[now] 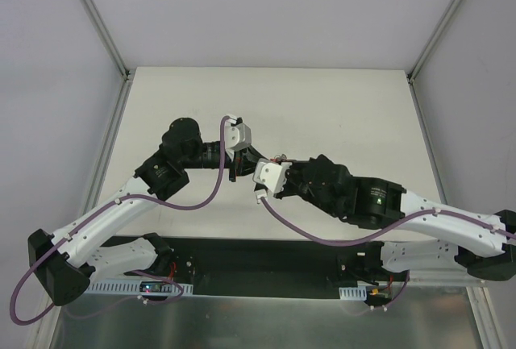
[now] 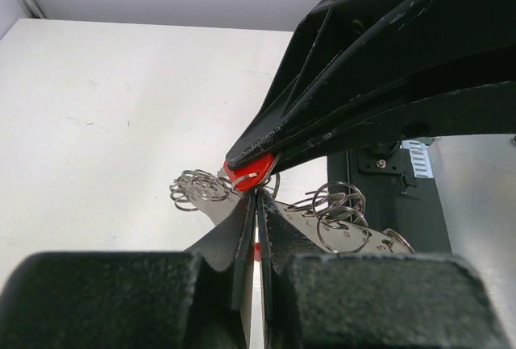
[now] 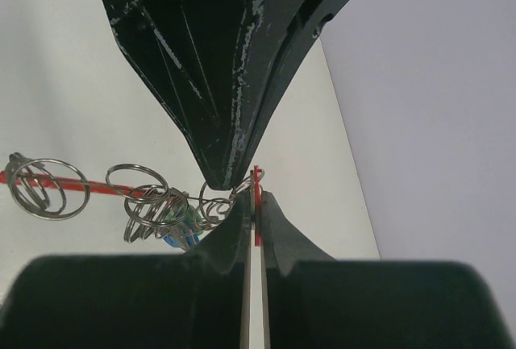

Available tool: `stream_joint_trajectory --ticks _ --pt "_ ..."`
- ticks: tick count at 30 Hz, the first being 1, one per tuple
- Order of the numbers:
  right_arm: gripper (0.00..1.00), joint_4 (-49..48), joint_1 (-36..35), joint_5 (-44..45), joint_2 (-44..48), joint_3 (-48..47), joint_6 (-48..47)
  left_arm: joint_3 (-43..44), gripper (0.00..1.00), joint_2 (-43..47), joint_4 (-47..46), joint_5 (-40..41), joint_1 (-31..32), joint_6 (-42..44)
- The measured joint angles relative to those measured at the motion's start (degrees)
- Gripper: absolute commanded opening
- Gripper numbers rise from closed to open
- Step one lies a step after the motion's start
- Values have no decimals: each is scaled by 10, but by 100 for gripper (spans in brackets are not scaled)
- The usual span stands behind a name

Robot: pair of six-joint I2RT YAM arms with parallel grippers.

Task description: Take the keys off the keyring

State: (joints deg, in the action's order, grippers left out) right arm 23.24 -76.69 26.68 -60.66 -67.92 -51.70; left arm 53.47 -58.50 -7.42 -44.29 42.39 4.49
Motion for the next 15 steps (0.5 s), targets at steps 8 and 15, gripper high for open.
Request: stream_joint_trajectory --ticks 8,15 --pt "1 5 18 7 -1 -1 22 0 0 0 -2 4 0 7" --pt "1 10 56 -3 9 1 62 0 0 7 -9 8 0 13"
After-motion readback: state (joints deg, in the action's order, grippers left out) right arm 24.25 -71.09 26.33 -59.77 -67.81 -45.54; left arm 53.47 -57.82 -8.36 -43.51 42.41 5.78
